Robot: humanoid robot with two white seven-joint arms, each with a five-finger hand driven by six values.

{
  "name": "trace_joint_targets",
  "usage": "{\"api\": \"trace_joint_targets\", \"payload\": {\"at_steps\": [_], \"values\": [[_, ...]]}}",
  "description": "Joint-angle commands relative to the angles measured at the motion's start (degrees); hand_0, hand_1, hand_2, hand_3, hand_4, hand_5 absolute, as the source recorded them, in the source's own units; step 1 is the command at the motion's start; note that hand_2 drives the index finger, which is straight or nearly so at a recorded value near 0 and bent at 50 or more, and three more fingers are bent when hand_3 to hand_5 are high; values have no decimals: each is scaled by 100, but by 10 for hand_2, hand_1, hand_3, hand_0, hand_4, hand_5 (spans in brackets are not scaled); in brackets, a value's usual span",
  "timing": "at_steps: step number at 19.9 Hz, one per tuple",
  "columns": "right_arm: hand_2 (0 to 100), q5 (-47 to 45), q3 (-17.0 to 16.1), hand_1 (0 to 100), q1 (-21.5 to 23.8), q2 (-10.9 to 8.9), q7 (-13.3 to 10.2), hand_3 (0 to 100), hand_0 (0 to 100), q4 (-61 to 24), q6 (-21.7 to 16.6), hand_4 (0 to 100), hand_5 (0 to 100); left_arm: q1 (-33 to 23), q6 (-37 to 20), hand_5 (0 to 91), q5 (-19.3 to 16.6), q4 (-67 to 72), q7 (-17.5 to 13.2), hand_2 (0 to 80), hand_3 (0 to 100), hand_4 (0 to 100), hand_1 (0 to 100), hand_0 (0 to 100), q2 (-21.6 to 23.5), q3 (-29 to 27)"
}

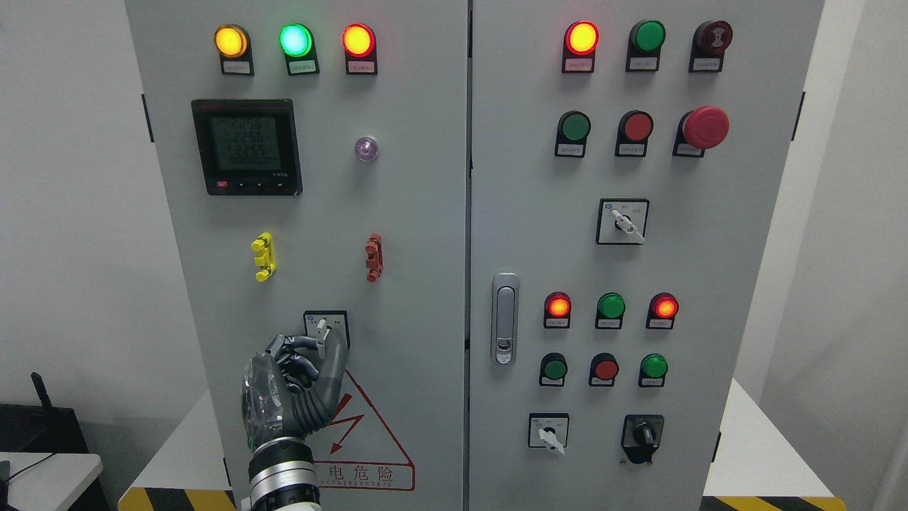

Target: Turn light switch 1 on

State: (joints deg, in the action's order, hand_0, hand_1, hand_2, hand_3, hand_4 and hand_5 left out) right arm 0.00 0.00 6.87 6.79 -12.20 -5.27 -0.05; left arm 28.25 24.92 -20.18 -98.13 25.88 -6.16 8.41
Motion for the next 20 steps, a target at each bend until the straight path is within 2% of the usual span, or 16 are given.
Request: {"api": "trace_joint_targets", "payload": {"at_steps": [1,9,20], "values": [[0,26,132,389,-1,7,-1,0,120,0,5,0,0,40,57,808,23,-4,31,504,919,894,421,257,-8,2],[0,26,132,389,-1,-2,-1,0,120,0,5,0,0,41,118,808,23,-22,31,515,926,900,425,266,-8,2],[0,26,132,389,-1,-2,-1,0,120,0,5,0,0,67,188,825,14,-75,22,538,953,916,413,363,-17,11]]}}
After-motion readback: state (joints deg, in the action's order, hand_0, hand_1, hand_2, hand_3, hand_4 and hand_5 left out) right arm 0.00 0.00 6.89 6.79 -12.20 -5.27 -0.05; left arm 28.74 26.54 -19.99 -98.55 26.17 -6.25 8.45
